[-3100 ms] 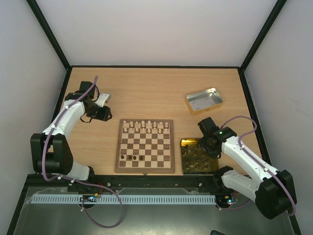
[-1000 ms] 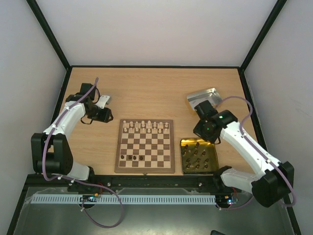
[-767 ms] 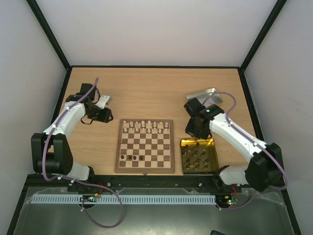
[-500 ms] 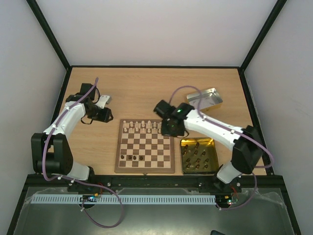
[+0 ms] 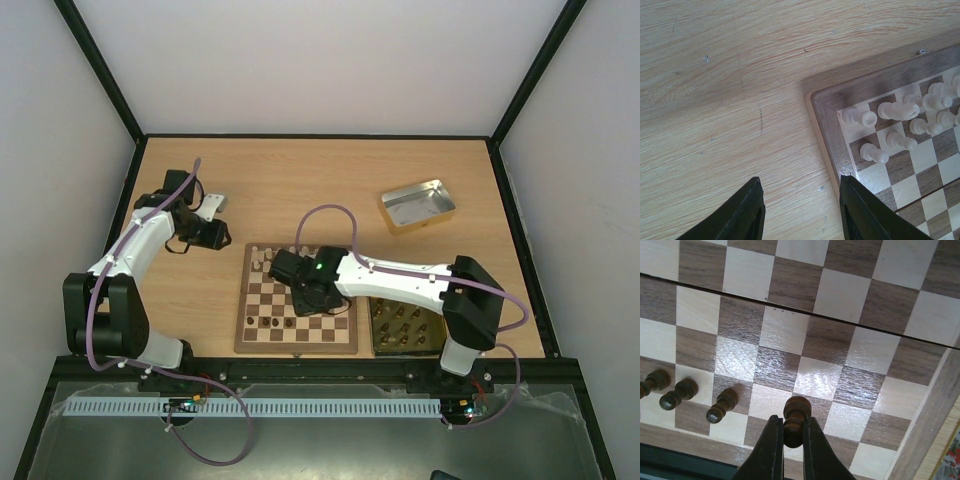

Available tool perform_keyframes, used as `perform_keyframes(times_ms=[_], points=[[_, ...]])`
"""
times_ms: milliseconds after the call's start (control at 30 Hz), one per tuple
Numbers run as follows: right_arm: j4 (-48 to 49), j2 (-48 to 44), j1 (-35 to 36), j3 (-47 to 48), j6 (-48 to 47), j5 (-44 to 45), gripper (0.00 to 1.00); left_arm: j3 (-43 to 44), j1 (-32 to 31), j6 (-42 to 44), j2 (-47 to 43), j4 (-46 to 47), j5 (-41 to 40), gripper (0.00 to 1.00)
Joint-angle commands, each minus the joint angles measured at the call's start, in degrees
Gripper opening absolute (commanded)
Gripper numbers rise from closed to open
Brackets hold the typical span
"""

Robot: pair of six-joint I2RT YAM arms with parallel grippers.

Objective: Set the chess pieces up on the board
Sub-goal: Place the chess piece on the chessboard.

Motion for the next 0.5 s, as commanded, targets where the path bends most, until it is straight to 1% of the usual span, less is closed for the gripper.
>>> perform_keyframes(times_ms=[0,467], points=[[1.3,2.63,0.99,1.54,1.02,0.33,0.02,-0.52,-0.42,-0.25,-1.17,-0.29,0.0,0.43],[1.84,6.82,2.79,4.09,0.16,-1.85,0.02,-0.64,-0.51,-0.24,-1.28,-0.2,0.0,0.43]])
